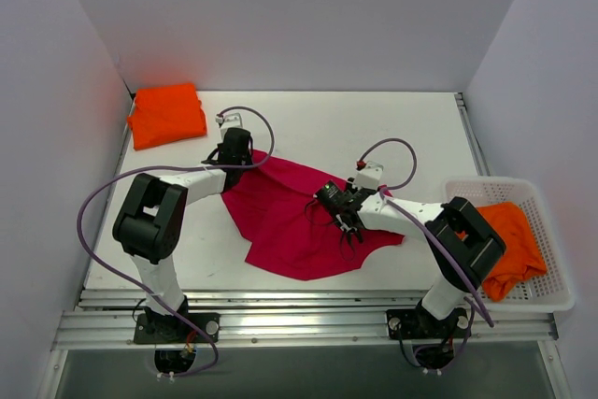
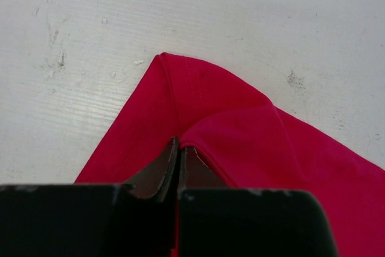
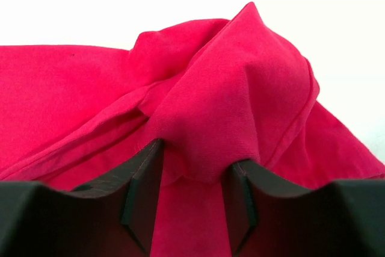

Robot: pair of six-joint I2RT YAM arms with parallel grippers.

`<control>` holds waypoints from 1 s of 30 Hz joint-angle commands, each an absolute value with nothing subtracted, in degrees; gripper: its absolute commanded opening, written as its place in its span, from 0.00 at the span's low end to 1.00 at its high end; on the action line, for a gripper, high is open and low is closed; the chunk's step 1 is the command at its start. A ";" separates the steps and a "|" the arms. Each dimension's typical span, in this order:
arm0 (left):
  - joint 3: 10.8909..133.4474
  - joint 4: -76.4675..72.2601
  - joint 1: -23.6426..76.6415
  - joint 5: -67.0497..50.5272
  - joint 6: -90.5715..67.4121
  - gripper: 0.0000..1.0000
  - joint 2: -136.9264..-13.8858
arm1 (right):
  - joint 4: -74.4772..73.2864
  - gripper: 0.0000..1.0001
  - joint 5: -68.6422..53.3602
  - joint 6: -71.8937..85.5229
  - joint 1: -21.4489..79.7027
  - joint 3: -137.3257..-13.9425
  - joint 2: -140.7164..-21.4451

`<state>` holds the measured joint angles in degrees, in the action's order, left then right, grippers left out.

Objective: Fold and stack the t-shirts
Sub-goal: Flatten the tshirt out

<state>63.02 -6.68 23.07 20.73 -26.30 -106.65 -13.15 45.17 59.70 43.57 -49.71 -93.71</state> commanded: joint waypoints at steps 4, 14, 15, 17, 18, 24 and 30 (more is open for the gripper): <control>63.54 -9.05 22.41 21.27 -26.19 0.02 -107.40 | -13.28 0.23 48.25 58.63 42.45 -51.24 -95.54; 63.72 -8.62 22.32 21.62 -26.19 0.02 -107.23 | -12.39 0.00 47.11 56.17 42.27 -51.59 -92.56; 63.63 -8.44 22.41 22.06 -26.19 0.02 -106.18 | -12.74 0.00 47.20 55.99 42.45 -51.85 -91.77; 63.20 -7.91 22.50 22.32 -26.28 0.02 -104.42 | -13.88 0.00 47.37 55.02 42.89 -52.56 -88.78; 62.67 -7.65 22.59 22.41 -26.28 0.02 -103.37 | -14.41 0.00 47.90 54.58 43.67 -53.78 -87.81; 61.70 -1.33 25.22 27.85 -26.28 0.02 -91.06 | -20.30 0.00 52.38 50.63 48.51 -61.61 -81.22; 61.26 7.11 30.76 34.10 -23.38 0.02 -72.82 | -21.10 0.00 55.37 44.32 53.96 -66.79 -71.73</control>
